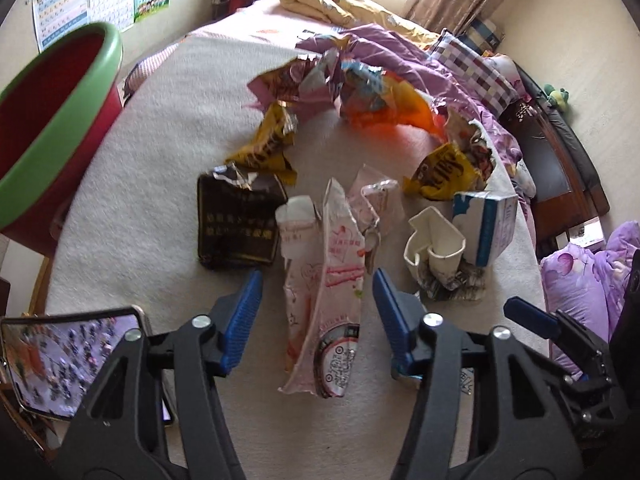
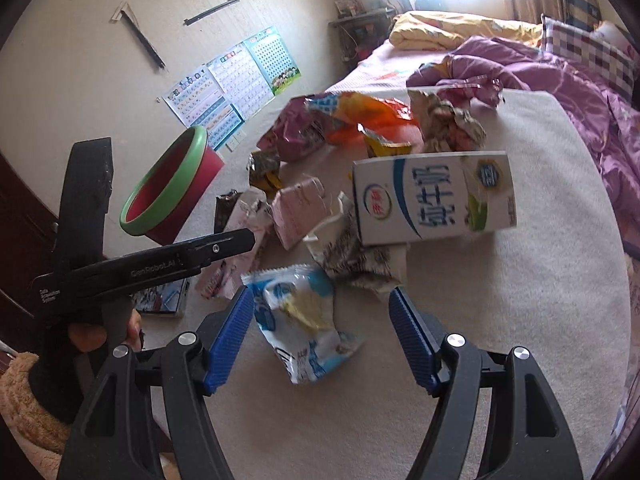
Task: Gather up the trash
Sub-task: 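Grasp the white Pocky snack box with the left tool, then grasp the blue-white snack wrapper with the right tool while left holds Pocky box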
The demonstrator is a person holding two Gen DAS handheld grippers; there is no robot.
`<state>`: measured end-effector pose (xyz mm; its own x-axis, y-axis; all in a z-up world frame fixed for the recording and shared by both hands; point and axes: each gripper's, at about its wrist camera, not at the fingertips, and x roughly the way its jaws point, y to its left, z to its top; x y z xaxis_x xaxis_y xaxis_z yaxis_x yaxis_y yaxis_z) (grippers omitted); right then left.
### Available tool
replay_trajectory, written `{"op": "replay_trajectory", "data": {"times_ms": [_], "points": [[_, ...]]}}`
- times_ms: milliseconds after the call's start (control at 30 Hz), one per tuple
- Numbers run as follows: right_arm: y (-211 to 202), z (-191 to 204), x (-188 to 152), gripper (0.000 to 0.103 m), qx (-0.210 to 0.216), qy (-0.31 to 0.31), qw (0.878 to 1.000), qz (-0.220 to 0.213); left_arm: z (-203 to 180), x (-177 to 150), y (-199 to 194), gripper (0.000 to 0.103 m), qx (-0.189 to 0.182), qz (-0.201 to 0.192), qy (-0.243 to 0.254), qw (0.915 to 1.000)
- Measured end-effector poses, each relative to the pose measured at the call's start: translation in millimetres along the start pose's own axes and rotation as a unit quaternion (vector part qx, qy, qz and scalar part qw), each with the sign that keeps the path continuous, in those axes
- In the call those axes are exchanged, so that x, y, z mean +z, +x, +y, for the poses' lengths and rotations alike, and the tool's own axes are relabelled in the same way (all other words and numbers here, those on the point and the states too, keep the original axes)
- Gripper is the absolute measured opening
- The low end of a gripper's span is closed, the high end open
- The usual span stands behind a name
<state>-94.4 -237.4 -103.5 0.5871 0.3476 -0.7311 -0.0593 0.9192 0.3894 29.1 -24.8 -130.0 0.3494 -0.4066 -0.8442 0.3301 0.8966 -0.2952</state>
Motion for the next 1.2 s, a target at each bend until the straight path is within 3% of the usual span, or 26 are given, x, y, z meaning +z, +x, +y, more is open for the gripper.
{"op": "replay_trajectory", "data": {"times_ms": [67,633,1200], "points": [[0.8,-1.0,0.0,0.068,0.005,-0.003,1.0,0.004,1.0,-2.0,4.5,0.036,-0.005,0.011,-0.007,0.9999],[19.8,2.5,-0.9,0.068,0.028,-0.013,0.999,0.03,-17.7,-0.2,-21.7,0.036,0.018,-0.035,0.019,0.999],[44.4,13.0,-0.2,0.068,0.03,-0.021,0.998,0.06,-3.5,-0.3,-18.7,0.036,0.024,-0.024,0.005,0.9994]]}}
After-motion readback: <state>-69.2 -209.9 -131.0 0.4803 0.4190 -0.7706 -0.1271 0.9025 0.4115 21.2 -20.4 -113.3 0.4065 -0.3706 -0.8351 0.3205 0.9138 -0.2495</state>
